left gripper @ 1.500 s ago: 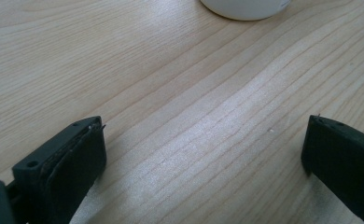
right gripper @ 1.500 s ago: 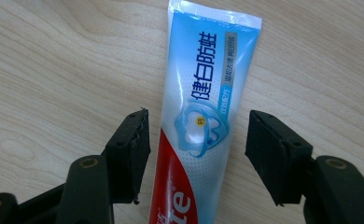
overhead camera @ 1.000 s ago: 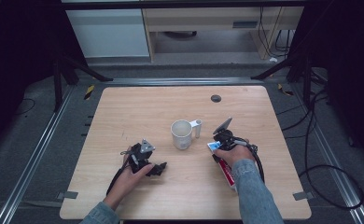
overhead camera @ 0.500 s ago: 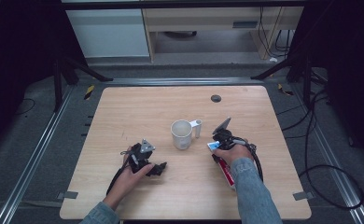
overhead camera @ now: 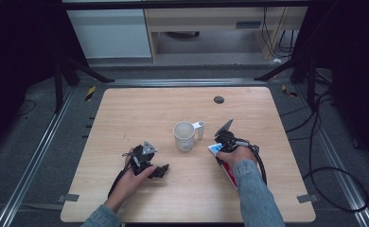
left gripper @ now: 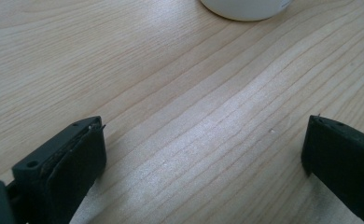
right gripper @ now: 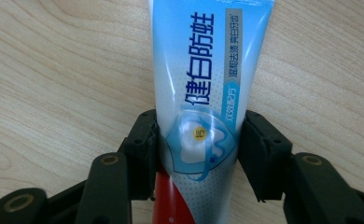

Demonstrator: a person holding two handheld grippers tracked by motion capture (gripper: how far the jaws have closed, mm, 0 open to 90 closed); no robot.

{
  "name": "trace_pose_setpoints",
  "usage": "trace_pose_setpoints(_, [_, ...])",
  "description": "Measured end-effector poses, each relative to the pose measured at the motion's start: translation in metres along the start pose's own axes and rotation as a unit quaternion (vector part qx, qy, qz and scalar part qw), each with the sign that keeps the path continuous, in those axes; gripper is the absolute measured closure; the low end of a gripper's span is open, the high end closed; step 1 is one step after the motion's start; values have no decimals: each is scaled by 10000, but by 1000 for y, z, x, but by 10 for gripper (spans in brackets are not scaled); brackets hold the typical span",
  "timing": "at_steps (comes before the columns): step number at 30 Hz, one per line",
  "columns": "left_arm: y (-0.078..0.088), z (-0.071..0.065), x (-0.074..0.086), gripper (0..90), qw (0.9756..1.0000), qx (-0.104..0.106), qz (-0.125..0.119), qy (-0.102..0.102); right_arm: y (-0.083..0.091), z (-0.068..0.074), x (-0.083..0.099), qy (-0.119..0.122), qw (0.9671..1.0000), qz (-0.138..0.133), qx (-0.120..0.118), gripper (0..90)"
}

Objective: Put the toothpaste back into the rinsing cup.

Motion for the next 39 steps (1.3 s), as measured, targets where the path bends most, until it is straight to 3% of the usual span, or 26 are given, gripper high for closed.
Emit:
trace_pose_setpoints(13, [0,0,0,0,10000,-3,2,-2,6,3,-1,276,9996,0,33,704])
trace_pose_setpoints(23, [0,0,0,0,10000,0,-3,-4,10,4,-2,338,9994,86,-6,733])
trace_pose_setpoints(36, [0,1,0,0,10000,-4,-9,-24,21,7,-6,520,9984,201,132,738])
trace_pose_setpoints(37, [0,1,0,0,10000,-3,-9,-24,23,4,-5,670,9975,157,171,737])
trace_pose_setpoints(38, [0,1,0,0,10000,-5,-8,-25,27,7,-6,360,9991,213,120,737])
trace_pose_setpoints(39, [0,1,0,0,10000,-5,-8,-25,27,7,-6,360,9991,213,120,737])
Point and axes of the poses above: each handheld gripper's, and its own axes: y roughly backward along the jaws, x roughly out of its underside, z roughly to its left, the point moved 2 cm from there along -y, roughly forward along the jaws, and after that the axes turned 6 degrees about y, right-handed, at the moved point
